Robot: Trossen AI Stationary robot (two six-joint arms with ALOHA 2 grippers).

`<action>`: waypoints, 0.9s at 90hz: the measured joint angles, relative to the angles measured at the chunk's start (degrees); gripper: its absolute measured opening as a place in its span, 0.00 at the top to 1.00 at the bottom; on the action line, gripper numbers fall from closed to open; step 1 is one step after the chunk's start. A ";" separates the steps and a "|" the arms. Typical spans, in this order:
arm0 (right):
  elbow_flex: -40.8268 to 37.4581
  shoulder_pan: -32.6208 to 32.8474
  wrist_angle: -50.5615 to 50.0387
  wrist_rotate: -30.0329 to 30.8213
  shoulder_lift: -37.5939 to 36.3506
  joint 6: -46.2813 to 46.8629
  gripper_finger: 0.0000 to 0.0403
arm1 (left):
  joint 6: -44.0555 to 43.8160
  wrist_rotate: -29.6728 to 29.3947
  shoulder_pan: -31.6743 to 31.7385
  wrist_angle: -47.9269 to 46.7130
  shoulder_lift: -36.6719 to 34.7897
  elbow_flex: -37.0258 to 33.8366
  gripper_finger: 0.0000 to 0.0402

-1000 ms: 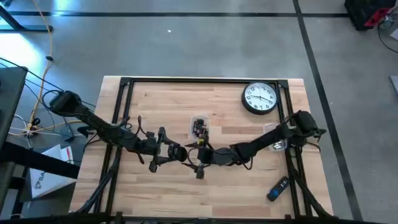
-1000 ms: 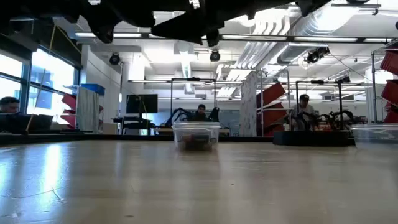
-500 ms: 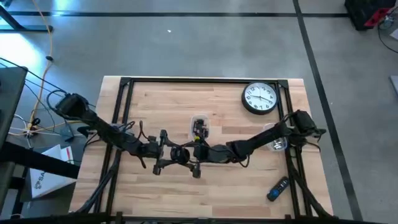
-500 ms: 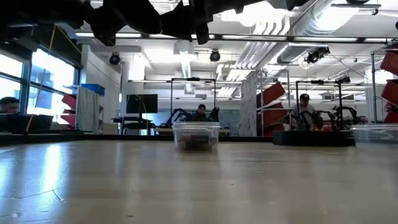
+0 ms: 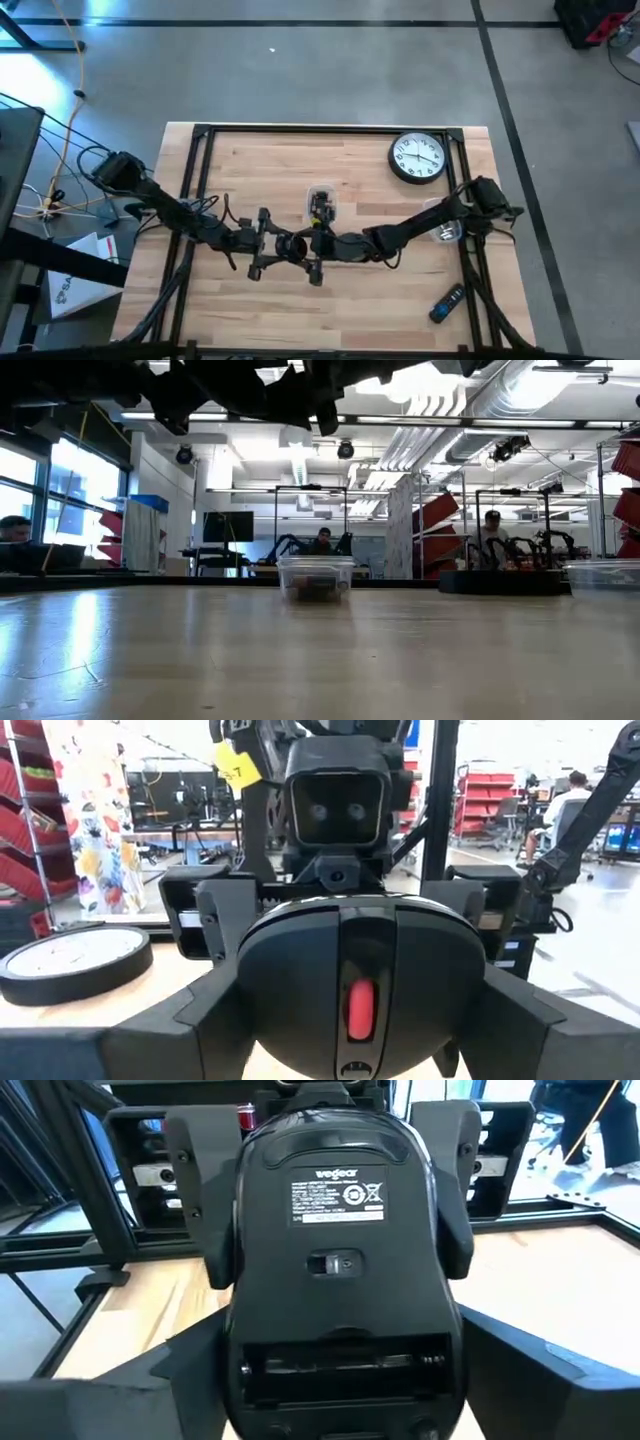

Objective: Insert battery
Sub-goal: Insert the brown battery into the mouse's battery compartment

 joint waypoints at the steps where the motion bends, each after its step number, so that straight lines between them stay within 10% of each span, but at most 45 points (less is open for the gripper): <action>1: 0.00 0.00 -0.03 0.00 0.00 0.00 0.32 | -0.05 0.01 0.01 -0.01 0.00 0.00 0.38; 57: -0.15 -0.24 -2.89 0.55 -0.02 -1.27 0.36 | -2.22 -2.35 -0.72 -0.25 -0.68 0.13 0.27; 81: -0.28 -0.52 -16.56 2.60 -3.29 1.43 0.36 | 1.96 -11.74 -7.10 -16.17 -13.46 0.23 0.26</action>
